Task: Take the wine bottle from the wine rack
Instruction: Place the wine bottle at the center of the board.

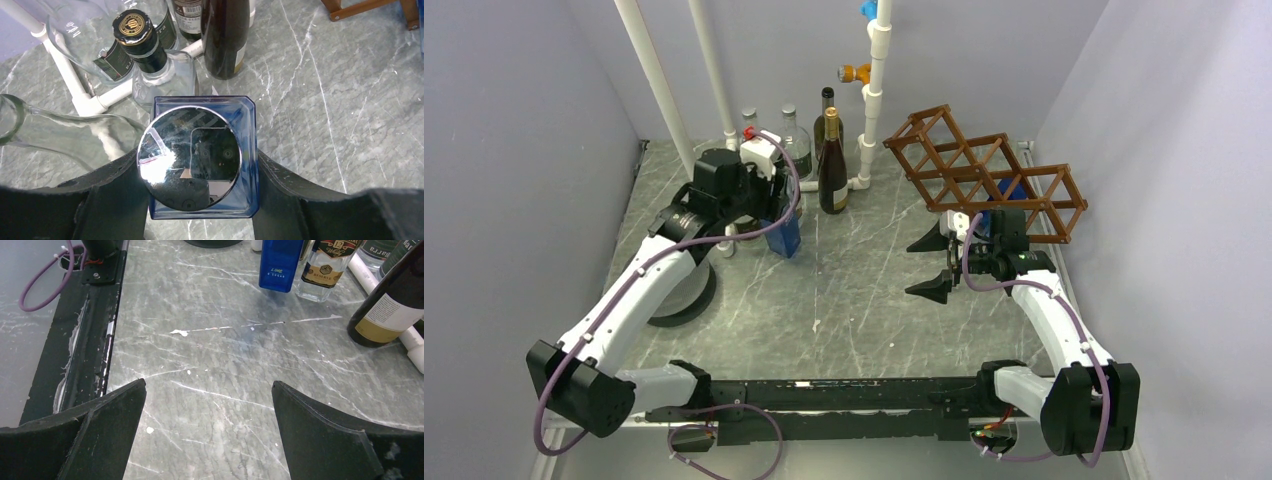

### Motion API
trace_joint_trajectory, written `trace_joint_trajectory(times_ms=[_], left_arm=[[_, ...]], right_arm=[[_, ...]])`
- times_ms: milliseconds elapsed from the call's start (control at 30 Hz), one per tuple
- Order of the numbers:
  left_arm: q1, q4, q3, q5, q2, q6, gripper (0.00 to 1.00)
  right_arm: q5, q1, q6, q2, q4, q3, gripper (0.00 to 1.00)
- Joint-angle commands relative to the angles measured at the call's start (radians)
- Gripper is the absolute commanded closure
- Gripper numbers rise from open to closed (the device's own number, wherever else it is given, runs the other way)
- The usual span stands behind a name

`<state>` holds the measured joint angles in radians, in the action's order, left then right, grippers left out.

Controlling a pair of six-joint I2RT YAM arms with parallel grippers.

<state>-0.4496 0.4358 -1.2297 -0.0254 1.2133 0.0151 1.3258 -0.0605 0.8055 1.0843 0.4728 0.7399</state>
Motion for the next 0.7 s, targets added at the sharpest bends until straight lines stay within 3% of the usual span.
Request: trace_joint_trajectory(times_ms=[0,667], left_arm=[[0.025,-0.152,-0.113,-0.024,-0.014,0.023,1.0],[0.092,-0.121,-0.183,-0.03,0.095,0.042,1.0]], right_arm=[[0.035,0.004,0.032,-0.012,-0.003,0.012,0.0],[0.036,0.009,0.037,-0.015,0.0,0.012,0.0]])
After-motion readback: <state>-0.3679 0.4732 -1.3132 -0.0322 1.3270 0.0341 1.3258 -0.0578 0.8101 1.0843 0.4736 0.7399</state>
